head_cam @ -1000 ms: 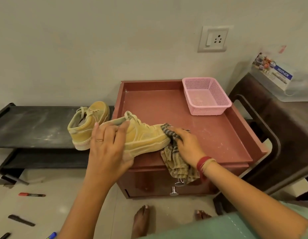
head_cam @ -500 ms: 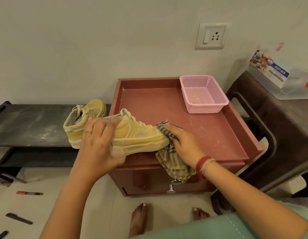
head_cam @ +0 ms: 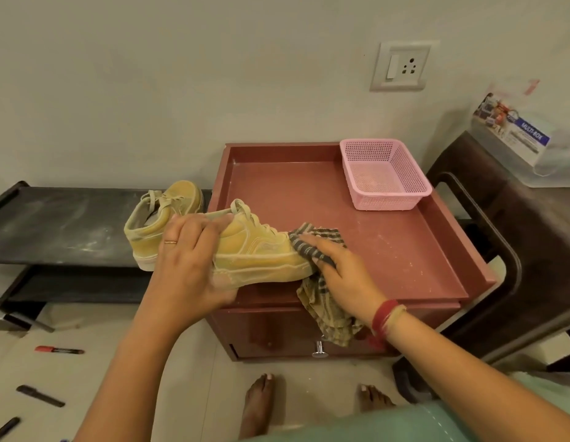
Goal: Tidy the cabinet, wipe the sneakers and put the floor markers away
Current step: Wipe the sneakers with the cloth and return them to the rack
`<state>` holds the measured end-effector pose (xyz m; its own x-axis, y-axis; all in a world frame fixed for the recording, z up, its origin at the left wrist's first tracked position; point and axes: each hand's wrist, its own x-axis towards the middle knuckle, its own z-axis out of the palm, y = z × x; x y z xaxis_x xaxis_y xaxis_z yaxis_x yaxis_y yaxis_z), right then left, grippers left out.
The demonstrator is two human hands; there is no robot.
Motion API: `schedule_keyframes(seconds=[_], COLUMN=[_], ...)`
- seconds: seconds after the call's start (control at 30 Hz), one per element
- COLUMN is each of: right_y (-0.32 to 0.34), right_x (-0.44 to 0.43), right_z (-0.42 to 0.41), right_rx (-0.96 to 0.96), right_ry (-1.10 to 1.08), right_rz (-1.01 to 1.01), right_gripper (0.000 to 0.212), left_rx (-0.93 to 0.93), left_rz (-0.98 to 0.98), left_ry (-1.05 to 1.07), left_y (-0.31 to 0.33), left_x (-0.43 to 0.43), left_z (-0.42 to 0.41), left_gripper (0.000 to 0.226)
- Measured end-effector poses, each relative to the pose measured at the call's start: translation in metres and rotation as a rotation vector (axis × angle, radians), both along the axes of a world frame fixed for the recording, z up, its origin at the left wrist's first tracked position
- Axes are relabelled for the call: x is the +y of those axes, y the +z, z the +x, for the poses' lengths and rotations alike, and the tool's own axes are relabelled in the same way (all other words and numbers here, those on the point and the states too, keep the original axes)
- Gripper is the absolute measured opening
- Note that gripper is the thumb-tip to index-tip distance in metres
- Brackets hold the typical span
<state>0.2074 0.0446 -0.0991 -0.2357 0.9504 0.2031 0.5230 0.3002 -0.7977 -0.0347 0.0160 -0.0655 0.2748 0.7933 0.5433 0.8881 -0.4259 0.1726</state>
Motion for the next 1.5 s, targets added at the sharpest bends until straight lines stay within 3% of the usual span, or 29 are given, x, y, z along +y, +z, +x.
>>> schedule_keyframes(seconds=[0.17,0.27,0.43,0.57,0.73,0.93,1.07,1.2,1.3,1.4,1.5], right_y=[-0.001,0.003,0.000,0.016,-0.003,-0.005,0.000,-0.005,0.002,0.012,0.009], right_x=[0.021,0.001,0.031,0.040,0.021,0.029,0.001,0.021,0.026,0.008,0.001], right_z=[0.011,0.002,0.029,0.032,0.000,0.009,-0.017,-0.002,0.001,-0.010,-0.012], right_rx=[-0.045,-0.009,-0.231,-0.055,-0.148,-0.141,-0.056,-0.200,-0.167,-0.105,-0.227], right_ry=[-0.095,-0.007,-0.134,-0.320,0.045,-0.050,0.100,-0.001,-0.063,0.042,0.107], right_rz=[-0.074,0.017,-0.051,0.055,0.092,0.011,0.146,0.070,0.028,0.126,0.178], right_gripper=[0.044,0.048,0.043,0.046,0.045,0.045,0.047,0.045,0.044,0.050,0.049], left_rx=[0.016,0.031,0.042,0.104,0.066,-0.143,-0.346,-0.300,-0.248,-0.184,-0.145], left_rz=[0.000,0.006,-0.008,-0.022,0.056,0.061,0.062,0.010,-0.146,-0.210,-0.161], left_ry=[0.016,0.024,0.065,0.077,0.061,0.049,-0.007,-0.092,-0.078,-0.025,-0.019], left_y=[-0.001,-0.001,-0.004,-0.004,-0.008,-0.009,-0.005,-0.003,0.002,0.006,0.005], left_x=[-0.001,-0.001,-0.005,-0.007,-0.009,-0.008,-0.009,-0.010,-0.010,-0.016,-0.022], left_z=[0.001,0.002,0.005,0.007,0.007,0.008,0.007,0.009,0.003,0.002,0.008], left_gripper=[0.094,0.089,0.097,0.112,0.084,0.054,0.037,0.026,0.032,0.037,0.039])
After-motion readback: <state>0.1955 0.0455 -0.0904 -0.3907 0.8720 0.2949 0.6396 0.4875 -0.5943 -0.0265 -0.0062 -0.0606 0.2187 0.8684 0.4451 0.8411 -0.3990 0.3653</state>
